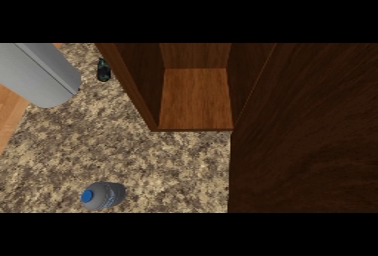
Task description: Pick up the bottled water, place it into the cabinet and close the cabinet
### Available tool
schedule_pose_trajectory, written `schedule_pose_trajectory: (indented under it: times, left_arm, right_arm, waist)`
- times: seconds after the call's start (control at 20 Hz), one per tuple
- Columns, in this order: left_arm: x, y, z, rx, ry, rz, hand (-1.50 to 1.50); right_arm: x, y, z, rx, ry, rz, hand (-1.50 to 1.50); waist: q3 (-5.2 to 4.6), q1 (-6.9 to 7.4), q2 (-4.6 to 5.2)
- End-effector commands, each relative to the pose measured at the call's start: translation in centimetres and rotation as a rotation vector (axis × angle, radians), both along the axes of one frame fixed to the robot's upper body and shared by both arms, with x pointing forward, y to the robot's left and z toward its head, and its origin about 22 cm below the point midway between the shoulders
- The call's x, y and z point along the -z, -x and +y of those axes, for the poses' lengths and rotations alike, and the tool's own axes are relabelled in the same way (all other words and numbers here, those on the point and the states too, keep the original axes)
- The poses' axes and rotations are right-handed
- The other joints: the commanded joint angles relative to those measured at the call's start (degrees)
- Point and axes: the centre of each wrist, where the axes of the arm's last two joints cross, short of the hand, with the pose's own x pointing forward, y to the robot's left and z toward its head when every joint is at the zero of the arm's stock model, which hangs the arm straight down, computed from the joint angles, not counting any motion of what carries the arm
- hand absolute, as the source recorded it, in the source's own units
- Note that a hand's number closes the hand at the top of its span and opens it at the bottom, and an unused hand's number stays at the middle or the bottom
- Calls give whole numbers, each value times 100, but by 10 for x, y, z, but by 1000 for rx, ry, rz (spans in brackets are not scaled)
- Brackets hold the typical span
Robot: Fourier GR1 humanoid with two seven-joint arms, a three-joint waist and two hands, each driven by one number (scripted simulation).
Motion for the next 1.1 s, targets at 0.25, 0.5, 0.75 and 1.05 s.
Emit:
schedule_pose_trajectory:
  times: [0.25,0.5,0.75,1.05]
  left_arm:
    - [-3,13,-5,-58,-51,-25,-150]
    - [15,-9,13,-90,-8,33,-150]
    - [21,-18,22,-119,41,40,-150]
    - [63,-41,44,-144,37,117,-150]
  right_arm:
    - [-32,37,0,-44,-26,-45,-150]
    - [-30,44,-3,-35,-32,-42,-150]
    - [-30,56,-5,-58,-24,-33,-150]
    - [-17,58,-4,-27,-45,-52,-150]
  waist:
    - [-9,-26,2]
    - [-19,-39,13]
    - [-23,-48,3]
    - [-27,-43,12]
